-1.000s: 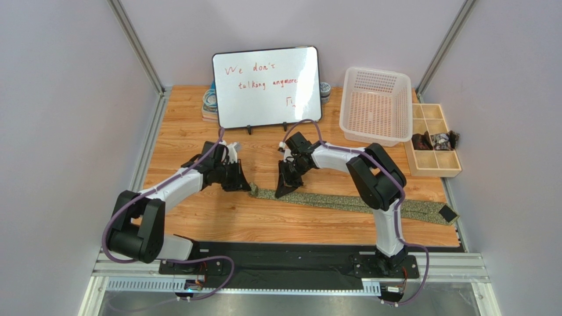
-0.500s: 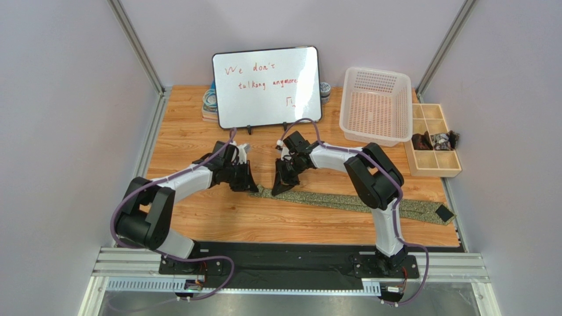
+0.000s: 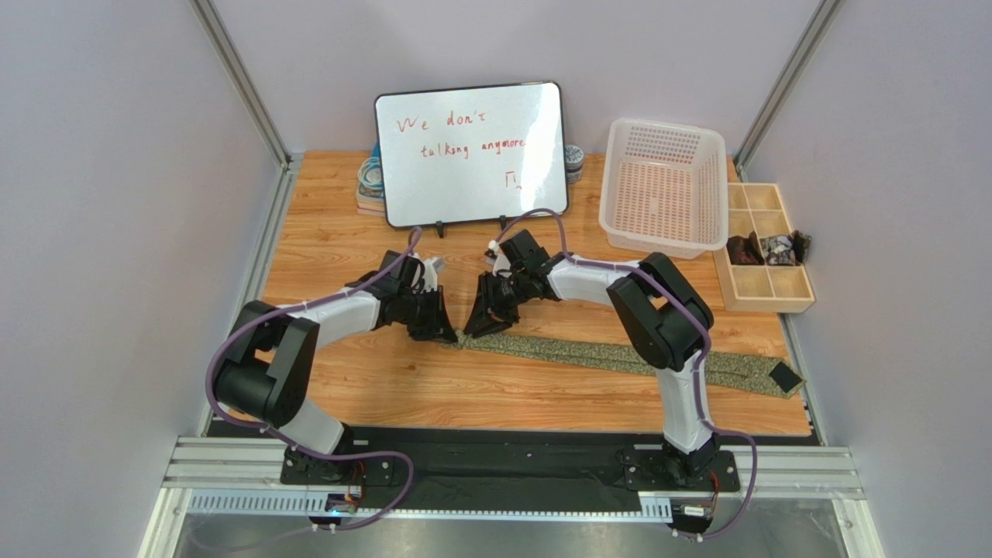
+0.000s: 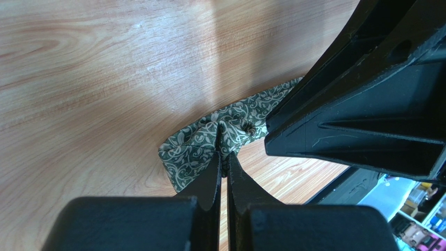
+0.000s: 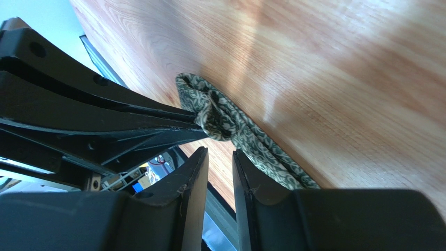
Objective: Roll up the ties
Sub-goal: Roll the tie at the center of the board.
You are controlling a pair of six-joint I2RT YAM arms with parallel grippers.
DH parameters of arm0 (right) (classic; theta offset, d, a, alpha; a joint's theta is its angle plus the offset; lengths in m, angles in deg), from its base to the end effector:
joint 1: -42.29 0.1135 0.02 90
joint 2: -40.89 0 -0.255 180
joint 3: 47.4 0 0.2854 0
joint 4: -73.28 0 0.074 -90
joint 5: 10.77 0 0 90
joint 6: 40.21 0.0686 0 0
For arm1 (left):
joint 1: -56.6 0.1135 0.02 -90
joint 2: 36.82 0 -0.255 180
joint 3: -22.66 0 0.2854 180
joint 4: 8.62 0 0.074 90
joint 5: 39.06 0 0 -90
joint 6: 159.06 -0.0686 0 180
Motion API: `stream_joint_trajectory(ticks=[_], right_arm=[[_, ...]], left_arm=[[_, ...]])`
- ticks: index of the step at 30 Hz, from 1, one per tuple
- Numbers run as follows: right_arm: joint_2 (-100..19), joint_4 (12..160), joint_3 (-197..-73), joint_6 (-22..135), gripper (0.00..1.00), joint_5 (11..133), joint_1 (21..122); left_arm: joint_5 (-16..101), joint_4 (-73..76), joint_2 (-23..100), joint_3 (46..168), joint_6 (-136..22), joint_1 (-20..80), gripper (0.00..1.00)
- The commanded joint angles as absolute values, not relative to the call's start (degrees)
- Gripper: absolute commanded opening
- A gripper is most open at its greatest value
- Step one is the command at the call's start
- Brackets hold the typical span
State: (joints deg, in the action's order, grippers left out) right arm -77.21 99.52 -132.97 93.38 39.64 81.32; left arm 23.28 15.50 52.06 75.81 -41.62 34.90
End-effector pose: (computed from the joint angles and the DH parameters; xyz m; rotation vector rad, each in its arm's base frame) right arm 0.3193 0.3151 0.0765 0.1702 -2.8113 -1.2746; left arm 0.2803 -0.1458 0.0853 0.0439 2.7241 -0.9131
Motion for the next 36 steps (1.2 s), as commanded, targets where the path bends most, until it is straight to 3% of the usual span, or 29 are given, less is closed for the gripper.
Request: stream_joint_trajectory(ticks=[1,9,13,17,19,24,36], right_arm=[[-77.67,96.4,-134.68,96.28,0.3,38.1,82.19],[-80.22,98.42,-136.53,94.61,0.32,40.99,83.34],[-81.45,100.61,-137.23,93.29,0.28,42.75,83.34],[-82.41,103.08,-137.67,92.15,0.2,44.25,83.25],[-82.68,103.78,-137.5,91.62,0.18,44.6,83.34],[-83.47,104.66,-137.5,91.45,0.15,44.69,83.25],[-83.65,104.66,-137.41,91.44,0.14,44.34,83.25]], left_arm=[[23.61,14.41,52.91,77.07,-40.94,34.71,0.0],[22.55,14.06,53.27,77.51,-40.33,34.71,0.01],[22.11,14.94,53.01,78.13,-40.5,34.71,0.04],[21.67,18.71,50.73,79.18,-41.55,35.5,0.15],[21.67,19.33,47.84,78.75,-41.82,36.38,0.26],[23.16,23.63,43.52,78.66,-43.66,39.36,0.36],[23.7,20.83,48.25,76.28,-42.52,40.51,0.42]])
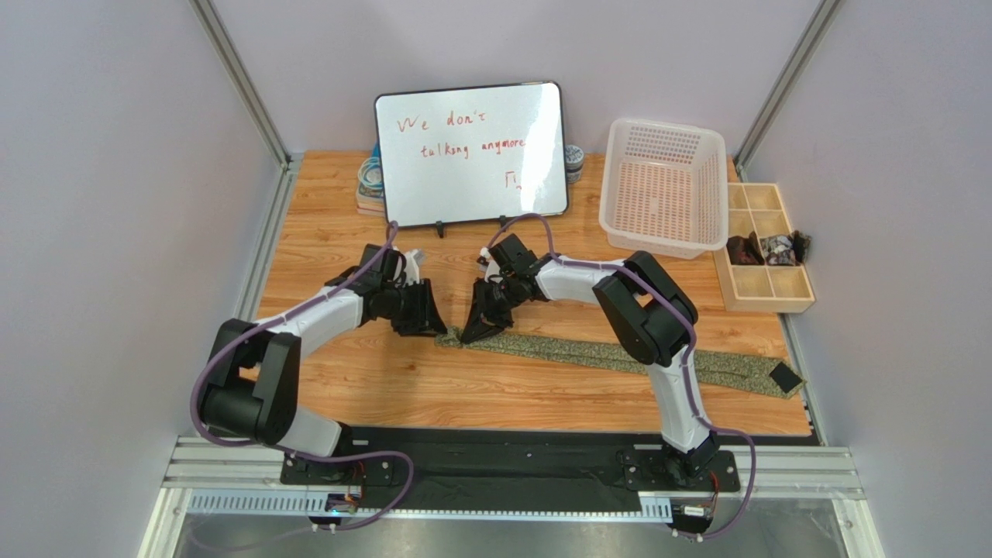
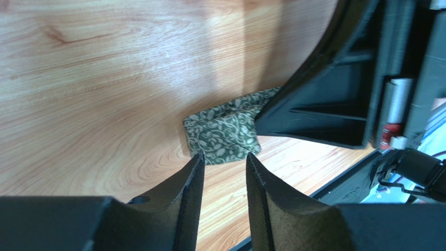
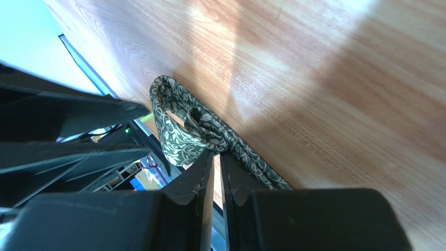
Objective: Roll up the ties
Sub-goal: Roll the tie at the center of the board.
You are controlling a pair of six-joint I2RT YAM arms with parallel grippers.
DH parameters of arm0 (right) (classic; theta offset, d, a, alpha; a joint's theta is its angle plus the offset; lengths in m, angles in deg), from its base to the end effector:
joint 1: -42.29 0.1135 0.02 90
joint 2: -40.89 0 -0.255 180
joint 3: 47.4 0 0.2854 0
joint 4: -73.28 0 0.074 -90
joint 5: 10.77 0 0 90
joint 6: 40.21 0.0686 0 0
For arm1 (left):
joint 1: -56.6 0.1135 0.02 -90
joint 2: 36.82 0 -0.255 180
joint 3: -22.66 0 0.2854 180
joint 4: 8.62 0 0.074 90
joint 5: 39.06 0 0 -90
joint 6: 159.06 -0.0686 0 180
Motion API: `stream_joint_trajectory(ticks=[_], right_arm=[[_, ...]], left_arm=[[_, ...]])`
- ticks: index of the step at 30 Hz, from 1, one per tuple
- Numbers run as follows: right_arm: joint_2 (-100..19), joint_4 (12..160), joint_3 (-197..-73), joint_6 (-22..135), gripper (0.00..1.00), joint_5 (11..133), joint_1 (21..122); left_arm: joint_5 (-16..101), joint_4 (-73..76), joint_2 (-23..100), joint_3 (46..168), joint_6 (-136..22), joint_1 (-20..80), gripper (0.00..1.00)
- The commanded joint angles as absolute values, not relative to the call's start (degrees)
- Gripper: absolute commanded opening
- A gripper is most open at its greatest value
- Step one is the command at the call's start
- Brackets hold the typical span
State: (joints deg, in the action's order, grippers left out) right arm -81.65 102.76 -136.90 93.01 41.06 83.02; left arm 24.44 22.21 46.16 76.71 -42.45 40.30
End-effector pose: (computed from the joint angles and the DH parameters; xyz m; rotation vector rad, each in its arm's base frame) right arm 0.3175 0.3293 0.0594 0.1762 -2.8077 -1.1795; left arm 0.2859 -0.1155 0.1116 -0.0713 2.6961 -0.8559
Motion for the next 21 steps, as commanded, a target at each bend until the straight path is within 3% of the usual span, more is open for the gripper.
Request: stream_joint_trajectory(ticks=[1,10,21], right_arm=[[-83.65,104.75,-137.5,91.45,0.14,44.34,83.16],[-83.82,104.75,-137.67,91.62,0.14,44.43,83.25],[-83.74,104.75,-138.2,91.71,0.15,43.9,83.16]], left_arm=[[23.61,20.57,48.61,76.28,-42.52,40.51,0.43],[22.56,18.55,49.13,75.14,-41.65,41.04,0.45],[14.03,13.8,48.26,75.23,-39.53,40.95,0.11]])
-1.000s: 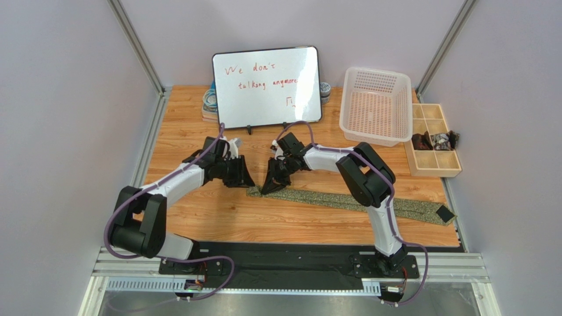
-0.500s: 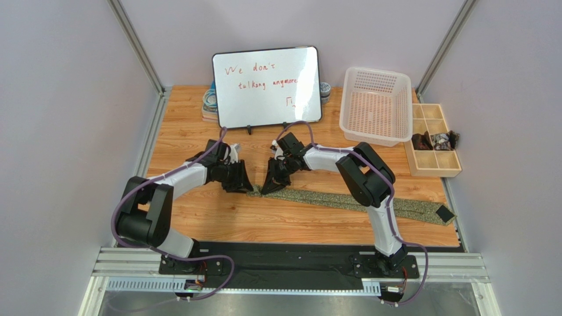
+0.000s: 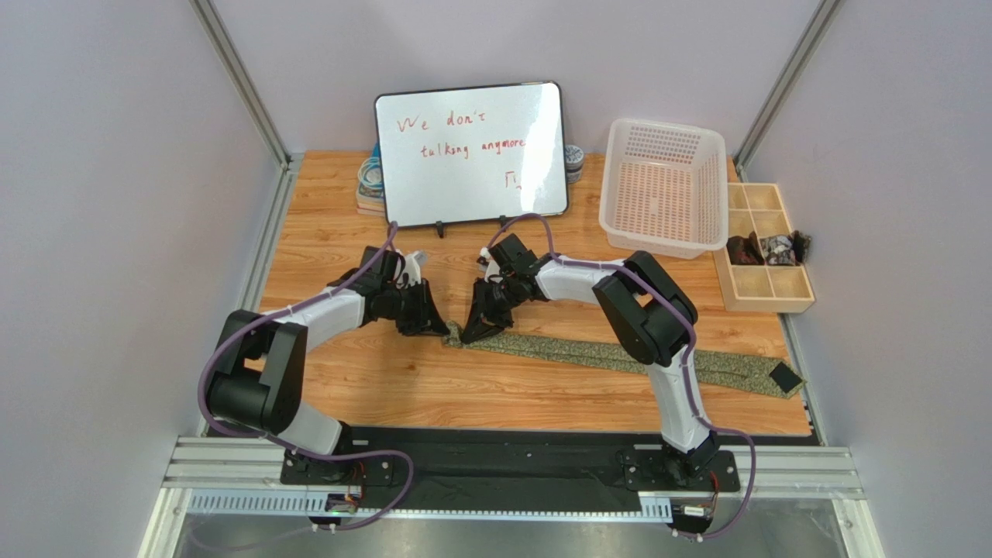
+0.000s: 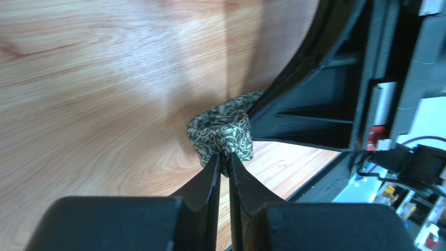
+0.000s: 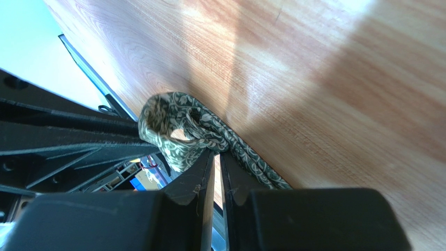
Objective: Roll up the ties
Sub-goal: Roll the tie at the center of the board.
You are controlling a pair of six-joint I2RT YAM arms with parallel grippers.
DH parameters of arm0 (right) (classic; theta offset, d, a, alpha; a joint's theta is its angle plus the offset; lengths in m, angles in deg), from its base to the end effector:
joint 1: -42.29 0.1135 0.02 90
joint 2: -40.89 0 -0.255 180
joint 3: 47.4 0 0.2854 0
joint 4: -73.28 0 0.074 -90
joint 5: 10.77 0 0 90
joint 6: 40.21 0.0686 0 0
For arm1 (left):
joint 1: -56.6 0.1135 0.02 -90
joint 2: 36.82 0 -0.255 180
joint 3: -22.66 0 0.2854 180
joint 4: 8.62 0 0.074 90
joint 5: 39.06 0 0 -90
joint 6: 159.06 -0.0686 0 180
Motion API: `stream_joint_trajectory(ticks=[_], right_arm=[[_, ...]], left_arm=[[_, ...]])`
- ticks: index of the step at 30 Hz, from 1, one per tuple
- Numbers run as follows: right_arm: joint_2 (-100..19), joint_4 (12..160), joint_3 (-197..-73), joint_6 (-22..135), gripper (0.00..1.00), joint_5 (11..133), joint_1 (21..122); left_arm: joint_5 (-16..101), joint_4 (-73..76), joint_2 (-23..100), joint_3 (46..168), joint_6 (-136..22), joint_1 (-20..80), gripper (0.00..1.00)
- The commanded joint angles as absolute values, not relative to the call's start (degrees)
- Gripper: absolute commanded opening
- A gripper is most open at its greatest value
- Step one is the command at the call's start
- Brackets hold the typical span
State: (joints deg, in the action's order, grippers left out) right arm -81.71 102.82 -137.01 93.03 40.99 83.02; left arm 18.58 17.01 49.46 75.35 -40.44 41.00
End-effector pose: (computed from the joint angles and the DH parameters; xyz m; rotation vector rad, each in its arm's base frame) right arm 0.3177 0.3296 0.0595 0.1760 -2.8063 -1.1801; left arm 0.2875 -0.1184 0.0967 -0.0913 2.6897 -0.9991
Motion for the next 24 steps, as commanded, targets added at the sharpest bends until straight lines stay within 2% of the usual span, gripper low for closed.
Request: stream_joint_trajectory(ticks=[1,3,12,24], right_arm=[[-83.65,104.66,-138.29,91.71,0.15,43.81,83.25],[-83.3,104.58,-138.46,91.8,0.15,43.64,83.16],[-82.07,104.31,-138.02,91.8,0.16,43.11,83.25],[-75.74,108.18,-137.85,90.48,0.31,41.35,81.14]], left_arm=[[13.68,13.71,48.34,75.23,-39.53,40.87,0.09],[12.97,13.53,48.78,75.4,-39.62,40.52,0.06],[16.48,13.88,52.99,76.98,-41.11,37.0,0.06],[23.78,18.89,58.01,79.19,-44.02,36.82,0.06]])
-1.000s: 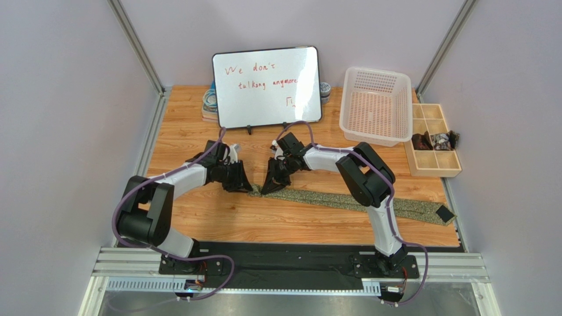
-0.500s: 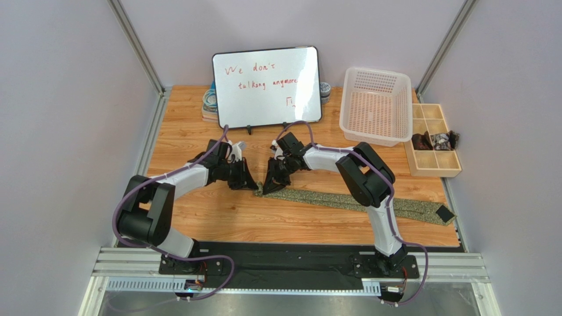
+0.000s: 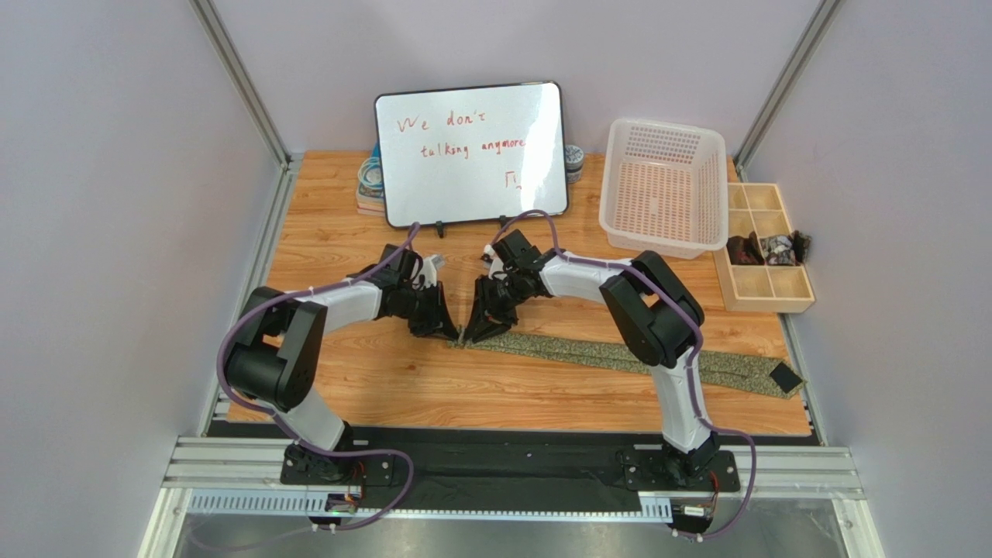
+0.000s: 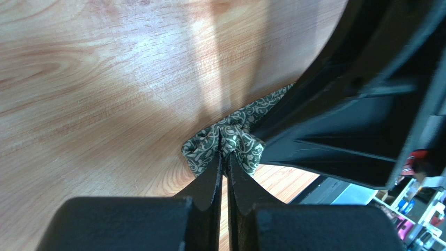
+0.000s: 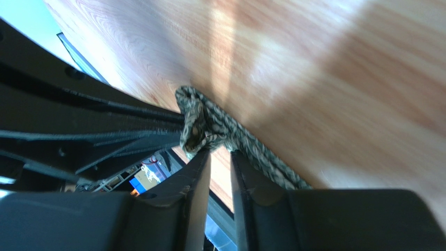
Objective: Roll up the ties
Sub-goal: Roll the tie at the center of the board.
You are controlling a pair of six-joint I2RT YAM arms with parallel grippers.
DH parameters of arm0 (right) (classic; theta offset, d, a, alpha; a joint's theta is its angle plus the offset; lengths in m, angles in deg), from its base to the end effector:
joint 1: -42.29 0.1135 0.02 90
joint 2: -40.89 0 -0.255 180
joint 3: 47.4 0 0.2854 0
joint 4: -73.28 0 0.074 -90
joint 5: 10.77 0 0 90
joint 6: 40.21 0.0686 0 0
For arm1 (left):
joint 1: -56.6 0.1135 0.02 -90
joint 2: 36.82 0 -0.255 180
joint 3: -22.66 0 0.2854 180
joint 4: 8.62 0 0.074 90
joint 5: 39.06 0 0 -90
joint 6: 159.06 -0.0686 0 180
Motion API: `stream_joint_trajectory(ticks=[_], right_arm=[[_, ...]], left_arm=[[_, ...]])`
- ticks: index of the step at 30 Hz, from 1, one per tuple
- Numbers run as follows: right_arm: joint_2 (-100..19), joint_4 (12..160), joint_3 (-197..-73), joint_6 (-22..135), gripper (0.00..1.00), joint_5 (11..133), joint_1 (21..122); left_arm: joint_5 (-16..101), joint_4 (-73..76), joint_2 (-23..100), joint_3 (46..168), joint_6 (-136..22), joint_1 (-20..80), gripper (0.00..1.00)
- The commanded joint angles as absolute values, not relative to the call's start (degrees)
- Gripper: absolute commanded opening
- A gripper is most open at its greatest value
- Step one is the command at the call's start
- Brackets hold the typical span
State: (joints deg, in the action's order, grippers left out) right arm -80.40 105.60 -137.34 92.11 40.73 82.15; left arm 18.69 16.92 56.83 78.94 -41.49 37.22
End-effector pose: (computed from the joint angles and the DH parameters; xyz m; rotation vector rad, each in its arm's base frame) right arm 0.3202 0.3230 0.0685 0.1686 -2.8056 -1.1680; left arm 0.2927 -0.1418 0.0772 -0.0054 2.7694 -0.9977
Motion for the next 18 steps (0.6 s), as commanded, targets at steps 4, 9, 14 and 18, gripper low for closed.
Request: stream_joint_trajectory(ticks=[4,9,14,18], right_arm=[[-75.12,108.53,-138.55,90.3,0.39,41.61,81.14],[-78.01,107.83,-140.3,91.53,0.41,41.53,81.58],[-80.3,109.93,-142.15,90.13,0.41,42.67,82.63],[-80.83,111.78,-142.24,88.11,0.35,43.37,82.81]], left_arm=[[23.96,19.07,58.1,79.18,-44.19,36.82,0.06],[23.96,19.25,58.01,79.45,-44.28,36.82,0.06],[24.05,19.25,57.84,79.27,-44.28,36.82,0.07],[23.96,19.25,57.66,79.36,-44.19,36.82,0.08]])
